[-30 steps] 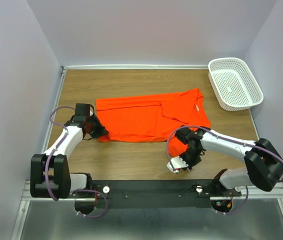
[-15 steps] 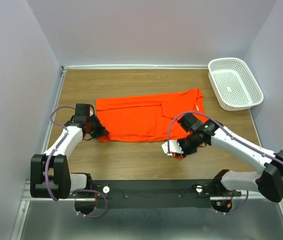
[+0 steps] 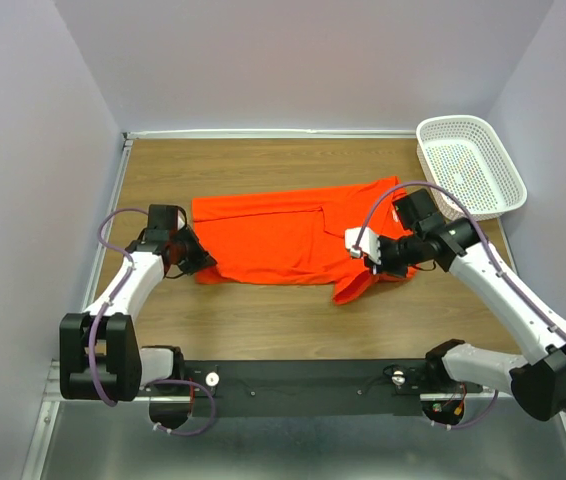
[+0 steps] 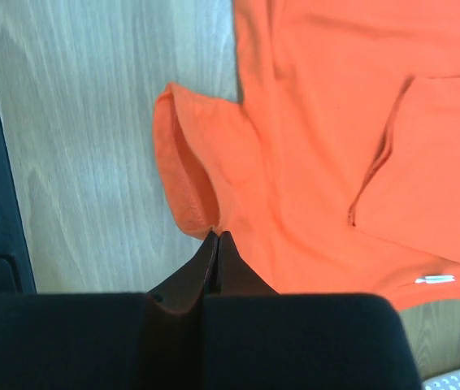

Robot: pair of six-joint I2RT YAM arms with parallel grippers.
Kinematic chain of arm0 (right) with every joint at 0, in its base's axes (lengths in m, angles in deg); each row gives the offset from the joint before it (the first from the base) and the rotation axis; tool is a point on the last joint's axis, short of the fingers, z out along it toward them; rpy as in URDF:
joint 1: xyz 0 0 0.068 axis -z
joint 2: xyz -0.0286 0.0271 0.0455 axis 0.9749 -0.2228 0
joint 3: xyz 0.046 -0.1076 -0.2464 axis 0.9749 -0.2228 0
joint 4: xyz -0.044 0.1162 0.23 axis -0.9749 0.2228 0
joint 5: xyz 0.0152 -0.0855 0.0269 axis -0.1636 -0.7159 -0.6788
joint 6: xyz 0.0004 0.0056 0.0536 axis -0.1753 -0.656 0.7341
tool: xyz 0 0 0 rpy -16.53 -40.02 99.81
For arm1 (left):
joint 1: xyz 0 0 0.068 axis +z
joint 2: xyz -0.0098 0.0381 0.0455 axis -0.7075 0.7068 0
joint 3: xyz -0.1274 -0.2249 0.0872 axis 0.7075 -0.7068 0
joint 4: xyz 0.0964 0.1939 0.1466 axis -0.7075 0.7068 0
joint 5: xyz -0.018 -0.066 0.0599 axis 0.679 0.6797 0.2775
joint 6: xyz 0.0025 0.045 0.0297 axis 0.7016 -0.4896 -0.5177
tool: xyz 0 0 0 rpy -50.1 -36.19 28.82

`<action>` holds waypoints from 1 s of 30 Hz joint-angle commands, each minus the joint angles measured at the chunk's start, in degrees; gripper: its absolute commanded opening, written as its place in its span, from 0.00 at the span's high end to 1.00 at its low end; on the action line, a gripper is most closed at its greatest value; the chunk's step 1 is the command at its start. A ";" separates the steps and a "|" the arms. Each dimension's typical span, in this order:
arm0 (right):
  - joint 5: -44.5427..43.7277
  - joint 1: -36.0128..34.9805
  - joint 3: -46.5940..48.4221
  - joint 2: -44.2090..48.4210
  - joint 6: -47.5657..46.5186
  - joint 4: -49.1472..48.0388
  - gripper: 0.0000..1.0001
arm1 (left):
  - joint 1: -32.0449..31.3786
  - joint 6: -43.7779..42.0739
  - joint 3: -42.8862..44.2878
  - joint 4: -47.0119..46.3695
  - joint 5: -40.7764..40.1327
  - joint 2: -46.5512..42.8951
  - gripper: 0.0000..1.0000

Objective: Fold and stack the t-shirts
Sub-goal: Fold the tshirt

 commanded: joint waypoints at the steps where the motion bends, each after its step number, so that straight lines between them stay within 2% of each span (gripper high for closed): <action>1: 3.64 0.84 4.09 1.85 5.20 1.24 0.99 | 0.59 -1.63 2.16 0.28 0.23 -1.54 1.00; 14: 1.98 4.44 7.88 1.33 8.64 0.36 0.99 | 0.77 -2.60 2.95 1.94 -1.96 -2.42 1.00; 21: 2.42 11.11 11.92 0.10 8.55 -0.61 0.99 | 1.65 -1.99 2.60 3.62 -4.95 -3.56 1.00; 23: 2.68 13.92 13.06 -1.04 8.20 -0.78 0.99 | 3.83 -2.25 2.42 3.97 -5.65 -3.91 1.00; 30: 5.40 19.73 14.47 -4.29 6.88 -1.14 0.99 | 5.52 -2.69 1.63 3.00 -4.69 -4.09 1.00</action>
